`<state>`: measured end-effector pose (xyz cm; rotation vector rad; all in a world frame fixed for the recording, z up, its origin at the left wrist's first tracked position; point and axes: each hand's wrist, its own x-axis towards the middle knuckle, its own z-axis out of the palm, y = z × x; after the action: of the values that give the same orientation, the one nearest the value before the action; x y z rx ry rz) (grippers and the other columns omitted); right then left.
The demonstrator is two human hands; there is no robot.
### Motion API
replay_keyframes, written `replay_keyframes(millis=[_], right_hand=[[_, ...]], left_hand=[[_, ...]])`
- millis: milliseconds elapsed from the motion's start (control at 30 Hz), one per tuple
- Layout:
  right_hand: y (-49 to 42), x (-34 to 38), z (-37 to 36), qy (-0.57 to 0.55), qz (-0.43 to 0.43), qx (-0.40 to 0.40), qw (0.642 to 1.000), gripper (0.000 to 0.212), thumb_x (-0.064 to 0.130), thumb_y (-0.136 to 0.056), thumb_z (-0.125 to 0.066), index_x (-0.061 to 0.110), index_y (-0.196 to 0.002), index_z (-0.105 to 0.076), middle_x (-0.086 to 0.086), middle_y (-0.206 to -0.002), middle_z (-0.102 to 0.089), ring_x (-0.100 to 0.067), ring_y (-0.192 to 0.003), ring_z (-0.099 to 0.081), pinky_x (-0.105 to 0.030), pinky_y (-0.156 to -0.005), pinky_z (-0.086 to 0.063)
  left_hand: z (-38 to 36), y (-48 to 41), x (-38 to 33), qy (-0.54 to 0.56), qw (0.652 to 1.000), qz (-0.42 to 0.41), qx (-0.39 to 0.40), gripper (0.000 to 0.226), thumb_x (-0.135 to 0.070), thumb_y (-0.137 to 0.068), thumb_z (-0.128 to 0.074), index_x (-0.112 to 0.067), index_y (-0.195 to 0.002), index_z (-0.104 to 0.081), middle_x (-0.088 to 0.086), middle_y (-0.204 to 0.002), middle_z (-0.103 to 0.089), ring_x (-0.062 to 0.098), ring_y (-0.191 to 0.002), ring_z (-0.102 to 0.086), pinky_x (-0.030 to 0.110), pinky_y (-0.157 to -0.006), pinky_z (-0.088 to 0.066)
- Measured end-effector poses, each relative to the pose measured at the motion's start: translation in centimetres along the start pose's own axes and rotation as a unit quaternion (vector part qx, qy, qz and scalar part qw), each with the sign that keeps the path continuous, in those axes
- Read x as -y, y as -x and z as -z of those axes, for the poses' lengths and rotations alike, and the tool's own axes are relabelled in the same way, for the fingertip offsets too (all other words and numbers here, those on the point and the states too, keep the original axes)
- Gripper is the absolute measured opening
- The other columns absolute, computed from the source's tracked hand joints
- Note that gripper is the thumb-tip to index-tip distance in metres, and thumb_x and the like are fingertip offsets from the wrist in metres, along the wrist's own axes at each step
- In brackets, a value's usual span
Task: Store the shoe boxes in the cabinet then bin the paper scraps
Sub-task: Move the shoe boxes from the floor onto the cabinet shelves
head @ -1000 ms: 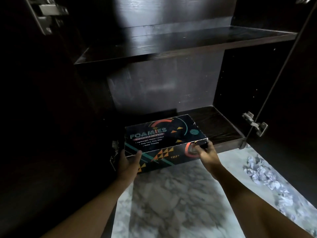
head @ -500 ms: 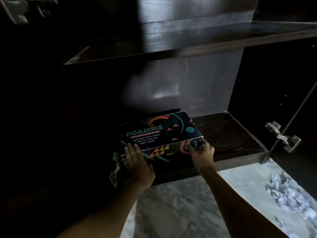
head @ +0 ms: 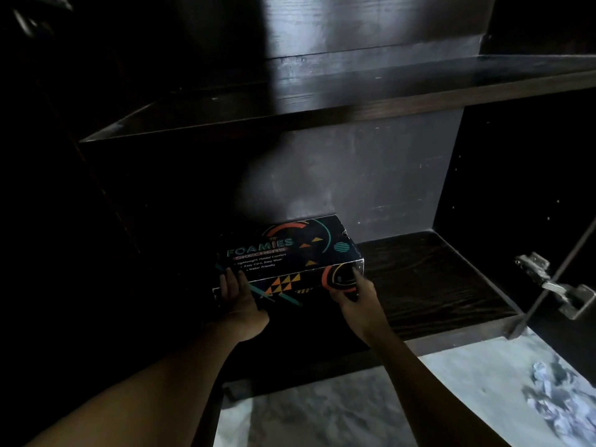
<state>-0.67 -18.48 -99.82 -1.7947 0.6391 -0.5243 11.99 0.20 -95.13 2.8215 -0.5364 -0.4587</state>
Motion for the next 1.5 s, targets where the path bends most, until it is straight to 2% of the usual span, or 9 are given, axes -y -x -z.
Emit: replay_keyframes(millis=[133,233,400,500,800,967,1167,1267,1500], right_hand=[[0.8,1.0,1.8,0.021,-0.009,0.009,1.0,0.056,0.028,-0.093,-0.065,0.028,-0.145,-0.045,0.001,-0.13,-0.05,-0.015,-0.123,-0.052,-0.032,-0.104,-0.041],[2.0,1.7,3.7,0.03,-0.017,-0.018,0.999,0.054,0.032,-0.093,-0.065,0.023,-0.143,-0.049,-0.003,-0.139,-0.053,-0.019,-0.129,-0.05,-0.033,-0.109,-0.038],[6.3,2.6,7.5,0.036,-0.039,-0.079,0.995,0.041,0.022,-0.094,-0.065,0.017,-0.134,-0.058,0.003,-0.129,-0.059,-0.011,-0.123,-0.053,-0.022,-0.105,-0.037],[10.5,2.7,10.6,0.021,-0.061,-0.127,0.99,0.034,0.021,-0.095,-0.063,0.014,-0.128,-0.062,0.003,-0.121,-0.063,-0.011,-0.12,-0.056,-0.026,-0.107,-0.04],[28.5,3.0,20.1,0.047,-0.113,-0.348,0.929,0.025,0.033,-0.1,-0.052,0.023,-0.121,-0.063,0.004,-0.111,-0.065,-0.016,-0.105,-0.062,-0.036,-0.089,-0.052],[39.7,2.2,24.5,0.093,-0.17,-0.482,0.854,0.03,0.034,-0.098,-0.054,0.025,-0.124,-0.065,0.005,-0.114,-0.069,-0.01,-0.105,-0.064,-0.031,-0.089,-0.05],[51.1,0.9,28.7,0.192,-0.274,-0.585,0.739,0.04,0.042,-0.093,-0.051,0.025,-0.129,-0.06,0.001,-0.128,-0.061,-0.016,-0.114,-0.058,-0.041,-0.097,-0.049],[56.7,0.2,30.9,0.252,-0.344,-0.626,0.654,0.041,0.039,-0.094,-0.055,0.024,-0.132,-0.058,-0.005,-0.141,-0.049,-0.021,-0.121,-0.049,-0.041,-0.104,-0.042],[66.5,-2.6,35.8,0.256,-0.476,-0.675,0.502,0.062,0.055,-0.088,-0.055,0.025,-0.142,-0.049,-0.021,-0.153,-0.032,-0.035,-0.144,-0.023,-0.052,-0.115,-0.024]], left_hand=[[0.4,0.4,-0.7,0.011,0.999,0.023,-0.024,0.09,-0.036,-0.094,-0.053,-0.01,-0.154,0.008,0.014,-0.159,0.023,0.03,-0.147,0.021,0.045,-0.122,-0.004],[0.1,1.7,-1.7,-0.027,0.992,-0.012,-0.12,0.074,-0.037,-0.089,-0.053,-0.013,-0.152,-0.021,0.019,-0.159,-0.01,0.032,-0.149,0.0,0.048,-0.119,-0.017],[0.0,6.1,-5.3,0.082,0.983,-0.156,-0.057,0.031,-0.029,-0.086,-0.055,-0.017,-0.113,-0.066,0.012,-0.108,-0.068,0.029,-0.104,-0.062,0.035,-0.091,-0.051],[-0.2,9.3,-8.9,0.081,0.966,-0.246,-0.022,0.025,-0.028,-0.085,-0.055,-0.011,-0.091,-0.073,0.009,-0.088,-0.072,0.025,-0.092,-0.067,0.026,-0.08,-0.051],[-3.6,22.0,-20.4,0.128,0.874,-0.444,0.147,0.019,-0.012,-0.095,-0.055,-0.007,-0.107,-0.07,0.001,-0.076,-0.06,0.008,-0.064,-0.052,0.008,-0.051,-0.037],[-8.4,29.6,-26.1,0.127,0.804,-0.531,0.236,0.019,-0.02,-0.093,-0.056,-0.017,-0.104,-0.072,0.004,-0.101,-0.072,0.014,-0.084,-0.063,0.023,-0.07,-0.048],[-15.3,40.6,-31.5,0.096,0.721,-0.589,0.353,0.012,-0.025,-0.092,-0.059,-0.025,-0.091,-0.072,0.002,-0.096,-0.072,0.023,-0.093,-0.069,0.041,-0.088,-0.054],[-18.8,46.2,-33.6,0.059,0.69,-0.576,0.435,0.033,-0.037,-0.095,-0.055,-0.021,-0.125,-0.062,0.006,-0.121,-0.065,0.02,-0.087,-0.066,0.033,-0.076,-0.051],[-24.3,53.7,-37.1,-0.057,0.666,-0.576,0.47,0.074,-0.065,-0.092,-0.039,-0.03,-0.154,-0.017,0.0,-0.158,-0.027,0.023,-0.143,-0.03,0.036,-0.111,-0.028]])
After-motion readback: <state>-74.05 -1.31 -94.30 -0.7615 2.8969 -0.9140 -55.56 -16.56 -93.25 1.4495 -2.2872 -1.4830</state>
